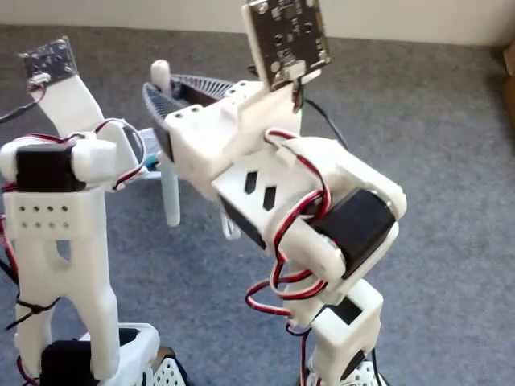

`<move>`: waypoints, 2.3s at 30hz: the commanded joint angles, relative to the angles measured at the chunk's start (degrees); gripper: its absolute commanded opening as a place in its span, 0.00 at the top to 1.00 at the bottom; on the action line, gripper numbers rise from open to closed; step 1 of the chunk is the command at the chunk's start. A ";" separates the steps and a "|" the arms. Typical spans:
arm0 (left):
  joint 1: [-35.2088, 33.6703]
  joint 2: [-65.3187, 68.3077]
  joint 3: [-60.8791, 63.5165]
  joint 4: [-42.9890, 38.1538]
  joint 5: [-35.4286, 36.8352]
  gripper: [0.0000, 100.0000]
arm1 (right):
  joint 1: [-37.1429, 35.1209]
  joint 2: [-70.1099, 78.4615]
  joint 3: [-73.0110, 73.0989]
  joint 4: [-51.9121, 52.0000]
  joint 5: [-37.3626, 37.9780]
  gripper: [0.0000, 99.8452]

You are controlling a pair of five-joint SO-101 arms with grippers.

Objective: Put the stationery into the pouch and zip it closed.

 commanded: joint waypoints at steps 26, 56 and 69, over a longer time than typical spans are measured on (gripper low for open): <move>1.10 -2.59 5.49 -7.91 0.70 0.99 | 9.71 -2.07 -7.16 -6.81 -0.35 1.00; 1.10 -2.59 5.76 -7.74 0.70 0.99 | 13.76 7.08 -7.25 -12.26 -5.71 1.00; 0.75 -2.59 5.76 -7.56 0.70 0.99 | 9.71 15.43 -7.25 -12.44 0.44 1.00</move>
